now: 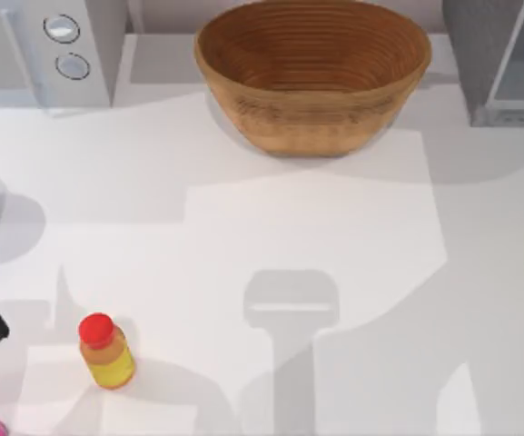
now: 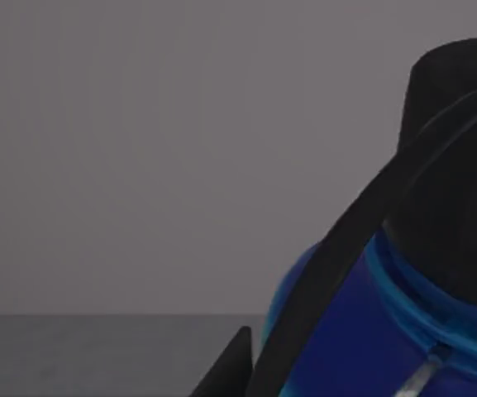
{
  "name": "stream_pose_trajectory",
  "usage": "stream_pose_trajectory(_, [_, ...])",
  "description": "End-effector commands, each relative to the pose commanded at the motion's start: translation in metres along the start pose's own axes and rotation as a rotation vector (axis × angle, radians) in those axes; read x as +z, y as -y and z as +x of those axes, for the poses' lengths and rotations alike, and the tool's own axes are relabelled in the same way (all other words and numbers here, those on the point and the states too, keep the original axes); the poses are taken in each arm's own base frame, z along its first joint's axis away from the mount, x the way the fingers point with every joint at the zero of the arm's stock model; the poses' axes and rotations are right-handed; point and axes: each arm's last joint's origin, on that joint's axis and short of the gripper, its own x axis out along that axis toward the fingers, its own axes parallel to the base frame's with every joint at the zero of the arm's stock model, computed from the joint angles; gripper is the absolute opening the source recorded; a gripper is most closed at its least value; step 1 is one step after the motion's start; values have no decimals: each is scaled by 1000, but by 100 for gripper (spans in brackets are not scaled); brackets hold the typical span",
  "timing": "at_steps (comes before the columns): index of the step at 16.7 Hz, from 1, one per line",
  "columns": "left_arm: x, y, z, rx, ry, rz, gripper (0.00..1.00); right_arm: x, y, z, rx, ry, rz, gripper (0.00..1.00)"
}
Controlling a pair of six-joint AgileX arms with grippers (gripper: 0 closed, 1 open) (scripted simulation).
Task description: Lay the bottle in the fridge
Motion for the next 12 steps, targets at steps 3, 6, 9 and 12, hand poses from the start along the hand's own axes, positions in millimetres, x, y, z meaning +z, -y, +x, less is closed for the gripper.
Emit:
stream_pose_trajectory(3, [0,0,0,0,0,0,100,0,-1,4,0,-3,-1,1])
stream_pose_trajectory(6, [0,0,0,0,0,0,100,0,-1,4,0,-3,-1,8])
stream_pose_trajectory(9, [0,0,0,0,0,0,100,0,-1,4,0,-3,-1,31])
stream_pose_trajectory(12, [0,0,0,0,0,0,100,0,-1,4,0,-3,-1,53])
